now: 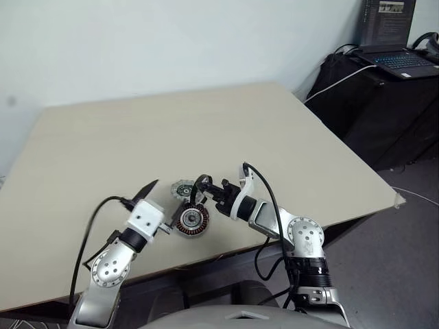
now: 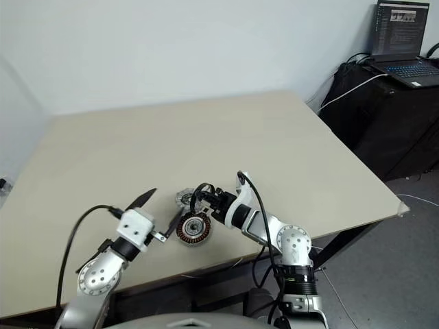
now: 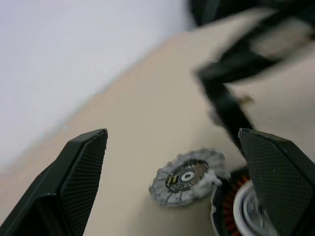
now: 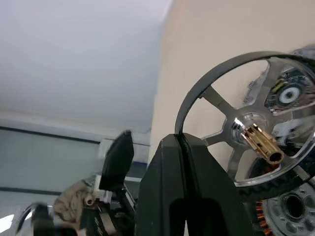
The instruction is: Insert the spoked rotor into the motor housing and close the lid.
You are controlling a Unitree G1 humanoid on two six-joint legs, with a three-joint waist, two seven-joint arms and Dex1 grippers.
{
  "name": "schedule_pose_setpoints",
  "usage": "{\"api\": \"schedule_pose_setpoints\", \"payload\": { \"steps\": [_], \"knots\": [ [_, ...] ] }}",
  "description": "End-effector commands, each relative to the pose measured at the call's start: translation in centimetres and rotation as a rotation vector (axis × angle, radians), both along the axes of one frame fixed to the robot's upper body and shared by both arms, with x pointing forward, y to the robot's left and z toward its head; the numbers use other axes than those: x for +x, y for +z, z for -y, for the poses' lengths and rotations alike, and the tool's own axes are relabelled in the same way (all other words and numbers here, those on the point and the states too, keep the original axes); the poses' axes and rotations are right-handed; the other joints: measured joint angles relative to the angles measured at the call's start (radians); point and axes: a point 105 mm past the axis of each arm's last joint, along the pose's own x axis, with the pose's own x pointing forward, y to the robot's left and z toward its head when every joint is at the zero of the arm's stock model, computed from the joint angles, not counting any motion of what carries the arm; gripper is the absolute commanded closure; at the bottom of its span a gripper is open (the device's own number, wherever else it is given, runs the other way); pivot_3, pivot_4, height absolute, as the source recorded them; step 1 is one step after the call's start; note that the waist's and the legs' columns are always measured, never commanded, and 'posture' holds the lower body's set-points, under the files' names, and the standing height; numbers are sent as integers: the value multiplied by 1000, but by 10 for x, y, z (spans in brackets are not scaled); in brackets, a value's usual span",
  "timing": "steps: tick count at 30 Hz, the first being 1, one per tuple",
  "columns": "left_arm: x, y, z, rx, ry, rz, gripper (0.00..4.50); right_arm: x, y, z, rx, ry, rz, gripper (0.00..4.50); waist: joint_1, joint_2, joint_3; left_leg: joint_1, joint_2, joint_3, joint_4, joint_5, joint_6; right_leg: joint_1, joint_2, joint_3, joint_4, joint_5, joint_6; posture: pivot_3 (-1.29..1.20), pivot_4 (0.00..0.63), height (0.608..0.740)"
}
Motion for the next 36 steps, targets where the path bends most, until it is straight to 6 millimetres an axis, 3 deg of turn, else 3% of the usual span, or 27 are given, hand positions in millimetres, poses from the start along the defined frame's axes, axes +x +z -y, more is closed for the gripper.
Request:
{"api": "schedule_pose_setpoints", "payload": {
  "steps": [1, 4, 7, 15, 36],
  "knots": [
    [-6, 4, -19, -169, 105, -32, 6, 1, 9, -12, 34, 27, 37, 4500, 0, 0, 0, 0, 0, 0, 0, 0, 0, 0, 0, -1, 0, 0, 0, 0, 0, 740],
    [-13, -4, -27, -282, 170, -84, 6, -1, 8, -17, 33, 49, 39, 4500, 1, 0, 0, 0, 0, 0, 1, 0, 0, 0, 0, 0, 0, 0, 0, 0, 0, 740],
    [-20, -12, -33, -376, 226, -128, 591, -3, 6, -24, 30, 82, 37, 4500, 1, -2, -1, 0, 0, -1, 1, 0, 0, 0, 0, 0, 0, 0, 0, 0, 0, 740],
    [-31, -26, -35, -421, 272, -184, 3244, -18, 15, -52, 86, 214, 57, 4500, 0, -3, -1, 0, 0, -1, 1, 0, 0, 0, 0, -1, -1, -1, -1, 0, 0, 740],
    [-29, -32, -15, -461, 229, -218, 3244, -25, 26, -77, 164, 329, 81, 4500, 0, -3, -1, -1, 0, -2, 1, 0, 0, 0, 0, -2, -2, -1, -1, 0, 0, 740]
  ]
}}
